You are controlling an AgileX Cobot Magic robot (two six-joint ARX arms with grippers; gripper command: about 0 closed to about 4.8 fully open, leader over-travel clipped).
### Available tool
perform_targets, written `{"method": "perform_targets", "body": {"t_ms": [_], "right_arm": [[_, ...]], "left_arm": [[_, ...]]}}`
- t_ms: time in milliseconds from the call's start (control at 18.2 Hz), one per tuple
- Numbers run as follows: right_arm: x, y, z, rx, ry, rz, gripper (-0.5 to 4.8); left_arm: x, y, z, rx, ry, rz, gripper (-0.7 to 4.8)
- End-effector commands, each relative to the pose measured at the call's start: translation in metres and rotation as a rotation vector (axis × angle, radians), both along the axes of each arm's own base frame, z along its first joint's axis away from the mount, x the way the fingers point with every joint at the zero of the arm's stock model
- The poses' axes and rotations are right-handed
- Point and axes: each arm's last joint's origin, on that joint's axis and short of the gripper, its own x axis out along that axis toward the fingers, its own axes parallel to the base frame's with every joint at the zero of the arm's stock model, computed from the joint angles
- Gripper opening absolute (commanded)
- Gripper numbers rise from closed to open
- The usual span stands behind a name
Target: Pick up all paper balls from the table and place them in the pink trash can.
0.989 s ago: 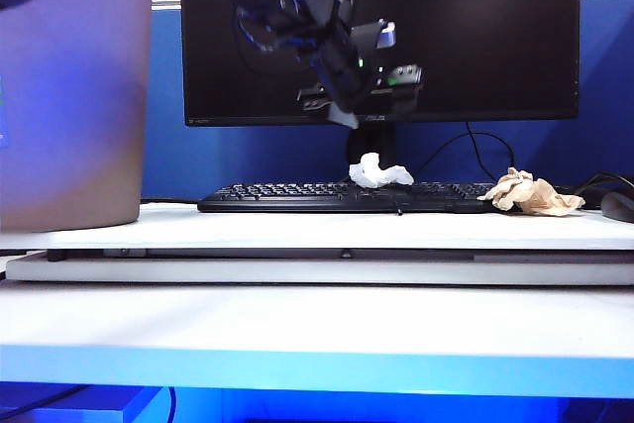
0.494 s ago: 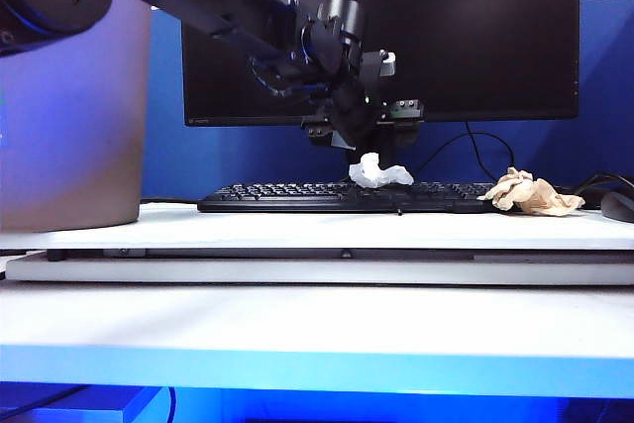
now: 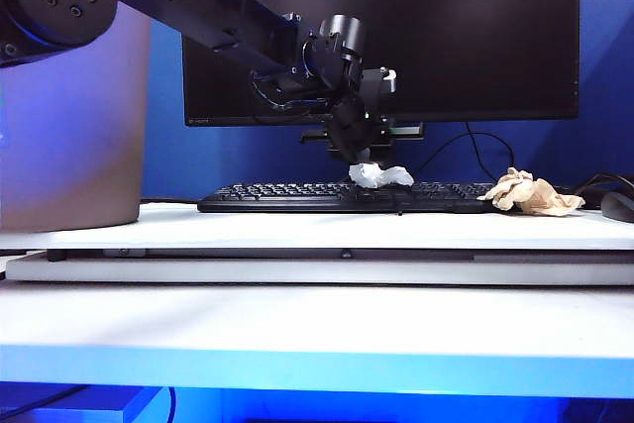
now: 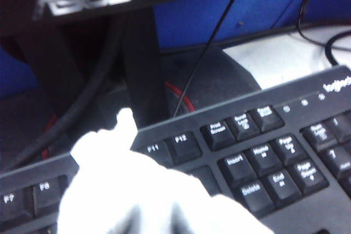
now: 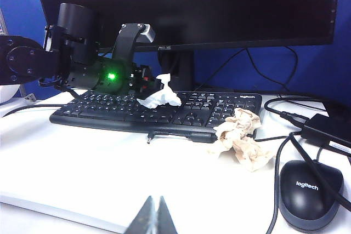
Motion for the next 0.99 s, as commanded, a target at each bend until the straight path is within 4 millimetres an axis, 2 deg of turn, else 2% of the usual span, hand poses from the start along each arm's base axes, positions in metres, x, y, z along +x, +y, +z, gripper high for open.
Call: {"method": "perform_targets", "body": {"t_ms": [55,165,220,275,330,494,604,714,769,879,934,989], "right_arm": [[0.0,0.0,0.001,0.001,-0.016,0.001,-0.04],[0.0,0.0,0.001,0.001,-0.016,0.001,-0.04],[0.0,0.0,0.001,0.001,-0.016,0.0,-0.04],[0.0,0.0,0.001,0.001,-0.016,0.0,-0.04],[0.0,0.0,0.001,0.001,-0.016,0.0,-0.04],[0.0,0.0,0.001,0.001,-0.016,0.0,-0.04],[0.0,0.0,0.001,0.001,-0.016,-0.001,-0.04],[0.0,0.0,0.001,0.001,-0.017,-0.002,-0.04],[0.0,0.0,0.001,0.001,-0.017,-0.002,-0.04],[0.0,0.0,0.001,0.001,-0.017,-0.004,-0.04],[0.0,0.0,0.001,0.001,-0.016,-0.005,-0.04],[0.0,0.0,0.001,0.001,-0.016,-0.004,-0.04]], "left_arm": [[-0.001,0.0,0.0,0.035,0.0,-0.016,-0.06],[-0.001,0.001,-0.002,0.056,0.015,-0.017,-0.04],[-0.001,0.001,-0.002,0.056,0.014,-0.016,0.47],[-0.001,0.001,-0.001,0.057,0.013,-0.016,1.7],[-0.001,0.001,-0.001,0.058,0.011,-0.015,2.52],[0.004,0.008,-0.002,0.06,-0.001,0.023,3.87],[0.009,0.013,-0.005,0.064,-0.004,0.046,4.46],[0.013,0.019,-0.012,0.071,0.017,0.05,4.57],[0.014,0.021,-0.015,0.074,0.032,0.038,4.53],[0.012,0.017,-0.015,0.043,0.046,-0.055,1.2],[0.011,0.014,-0.015,0.046,0.042,-0.051,0.01],[0.009,0.012,-0.014,0.048,0.037,-0.049,-0.06]]}}
